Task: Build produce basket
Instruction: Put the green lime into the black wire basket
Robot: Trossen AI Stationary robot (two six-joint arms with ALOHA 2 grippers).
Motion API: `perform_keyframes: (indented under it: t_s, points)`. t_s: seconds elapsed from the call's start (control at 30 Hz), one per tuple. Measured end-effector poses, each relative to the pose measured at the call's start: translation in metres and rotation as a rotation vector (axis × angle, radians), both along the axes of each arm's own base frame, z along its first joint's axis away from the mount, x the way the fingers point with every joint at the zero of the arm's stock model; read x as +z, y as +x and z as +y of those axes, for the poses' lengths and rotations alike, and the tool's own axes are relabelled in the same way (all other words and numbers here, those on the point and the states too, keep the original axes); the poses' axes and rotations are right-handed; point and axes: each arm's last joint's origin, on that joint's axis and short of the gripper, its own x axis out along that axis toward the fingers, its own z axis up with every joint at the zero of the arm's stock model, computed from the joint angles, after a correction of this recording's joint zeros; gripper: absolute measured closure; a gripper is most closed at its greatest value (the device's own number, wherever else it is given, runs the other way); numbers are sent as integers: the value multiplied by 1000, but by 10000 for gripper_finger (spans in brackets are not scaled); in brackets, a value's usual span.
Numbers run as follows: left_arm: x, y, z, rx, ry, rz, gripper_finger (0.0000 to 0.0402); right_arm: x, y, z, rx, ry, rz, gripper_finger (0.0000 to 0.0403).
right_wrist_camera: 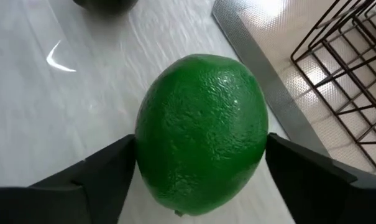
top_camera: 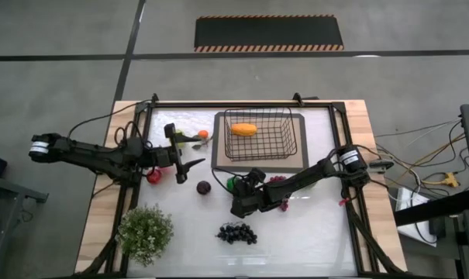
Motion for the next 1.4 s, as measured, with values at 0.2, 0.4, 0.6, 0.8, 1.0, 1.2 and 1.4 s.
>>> perform_keyframes:
  t_s: [0.2, 0.4, 0.6, 0.8, 1.0, 1.2, 1.4]
  points:
    - [0, 1, 0, 0, 0, 0, 130, 1, 0, 0, -10, 12, -4, 148]
    - [-2, 2, 0, 0, 1, 9, 130, 9, -1, 1, 21, 76, -1, 147]
    - [-2, 2, 0, 1, 1, 13, 130, 48, -10, 2, 105, 207, -39, 142]
    - [-2, 3, 0, 3, 0, 12, 130, 110, -37, -14, 108, 213, -113, 141]
    - [-3, 3, 0, 4, 0, 18, 130, 157, -65, -61, 16, 169, -157, 141]
    - [-2, 4, 0, 9, -1, 16, 130, 177, -75, -112, 0, 171, -180, 141]
    - [-1, 3, 0, 11, 1, 12, 130, 170, -80, -165, -59, 243, -109, 140]
